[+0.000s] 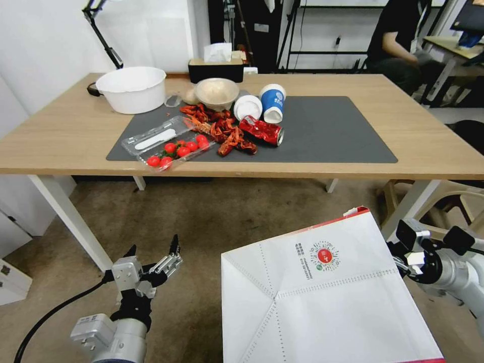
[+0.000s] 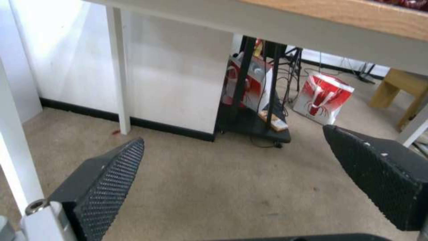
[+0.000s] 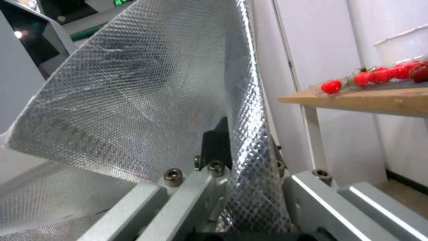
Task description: Pick up the food delivery bag from the floor and place it on the table.
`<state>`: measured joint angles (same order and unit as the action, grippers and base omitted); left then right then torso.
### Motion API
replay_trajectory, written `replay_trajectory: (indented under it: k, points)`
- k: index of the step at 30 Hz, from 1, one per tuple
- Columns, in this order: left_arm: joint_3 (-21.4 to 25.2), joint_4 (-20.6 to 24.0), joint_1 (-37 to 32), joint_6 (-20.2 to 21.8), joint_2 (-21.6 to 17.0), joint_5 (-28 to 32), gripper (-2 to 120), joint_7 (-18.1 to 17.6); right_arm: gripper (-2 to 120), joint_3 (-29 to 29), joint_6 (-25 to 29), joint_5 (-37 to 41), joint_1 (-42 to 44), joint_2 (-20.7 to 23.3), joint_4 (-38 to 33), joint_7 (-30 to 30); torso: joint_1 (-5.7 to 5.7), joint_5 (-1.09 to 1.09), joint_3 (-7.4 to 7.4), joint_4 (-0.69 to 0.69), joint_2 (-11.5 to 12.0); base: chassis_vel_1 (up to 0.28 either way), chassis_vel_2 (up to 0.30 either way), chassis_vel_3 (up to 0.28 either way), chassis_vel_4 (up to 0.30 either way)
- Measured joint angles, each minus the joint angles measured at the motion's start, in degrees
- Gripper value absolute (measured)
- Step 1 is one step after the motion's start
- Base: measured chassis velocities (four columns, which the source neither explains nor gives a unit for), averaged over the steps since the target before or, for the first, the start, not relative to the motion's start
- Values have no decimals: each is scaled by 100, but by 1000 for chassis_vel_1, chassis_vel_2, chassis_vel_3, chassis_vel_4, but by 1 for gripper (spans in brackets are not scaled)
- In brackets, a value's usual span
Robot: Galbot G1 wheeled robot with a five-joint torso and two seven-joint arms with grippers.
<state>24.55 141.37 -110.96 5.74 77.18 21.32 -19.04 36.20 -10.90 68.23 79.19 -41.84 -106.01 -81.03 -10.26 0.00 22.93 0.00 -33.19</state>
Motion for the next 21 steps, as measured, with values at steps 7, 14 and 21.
replay_trajectory:
  k: [7, 14, 21]
  points:
    - [-10, -9, 5, 2, 1, 0, 100, 1, 0, 0, 0, 4, -13, 30, -1, 12, -63, 0, 100, 0, -163, 0, 0, 0, 0]
    - [-23, -23, 23, 5, 3, -2, 100, 3, 0, 14, 0, 9, -3, 40, 1, 12, -115, 0, 180, 0, -295, 0, 0, 0, 0]
    - [-16, -26, 27, 6, -9, 3, 100, 2, 0, 15, 0, 1, -3, 23, -5, 15, -202, 0, 311, 0, -513, 0, 0, 0, 0]
